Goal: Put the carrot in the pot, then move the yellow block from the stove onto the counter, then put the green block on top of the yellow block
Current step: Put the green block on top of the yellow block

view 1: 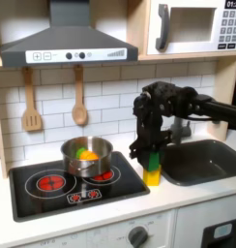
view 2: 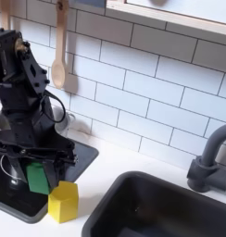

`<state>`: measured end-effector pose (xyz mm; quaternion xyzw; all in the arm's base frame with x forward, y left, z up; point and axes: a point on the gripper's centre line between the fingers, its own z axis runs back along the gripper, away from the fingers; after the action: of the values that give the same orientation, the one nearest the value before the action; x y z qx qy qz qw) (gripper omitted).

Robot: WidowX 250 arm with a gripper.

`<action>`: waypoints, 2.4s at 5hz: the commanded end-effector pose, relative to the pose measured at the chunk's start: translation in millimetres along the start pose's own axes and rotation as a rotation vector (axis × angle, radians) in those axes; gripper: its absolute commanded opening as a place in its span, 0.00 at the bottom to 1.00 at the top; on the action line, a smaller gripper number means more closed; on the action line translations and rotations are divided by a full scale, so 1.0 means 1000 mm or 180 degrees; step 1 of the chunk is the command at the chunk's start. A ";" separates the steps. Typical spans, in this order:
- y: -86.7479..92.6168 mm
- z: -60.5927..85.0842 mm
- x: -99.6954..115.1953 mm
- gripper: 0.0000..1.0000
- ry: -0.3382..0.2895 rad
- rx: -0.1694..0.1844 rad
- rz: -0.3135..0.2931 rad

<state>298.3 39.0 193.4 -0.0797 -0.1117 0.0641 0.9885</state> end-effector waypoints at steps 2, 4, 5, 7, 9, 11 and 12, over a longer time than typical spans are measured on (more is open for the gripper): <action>-0.018 0.001 0.000 0.00 0.0016 -0.0059 -0.0038; -0.017 -0.006 -0.001 0.00 0.0055 0.0020 -0.0006; -0.014 -0.004 0.001 0.00 0.0055 0.0117 -0.0025; -0.009 -0.008 0.003 0.00 0.0058 0.0156 -0.0054; -0.013 -0.008 0.002 0.00 0.0061 0.0137 -0.0072; -0.023 -0.010 0.001 0.00 0.0079 0.0100 -0.0119; -0.023 -0.011 0.001 0.00 0.0081 0.0104 -0.0095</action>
<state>304.8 13.9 188.3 -0.0635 -0.0996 0.0474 0.9919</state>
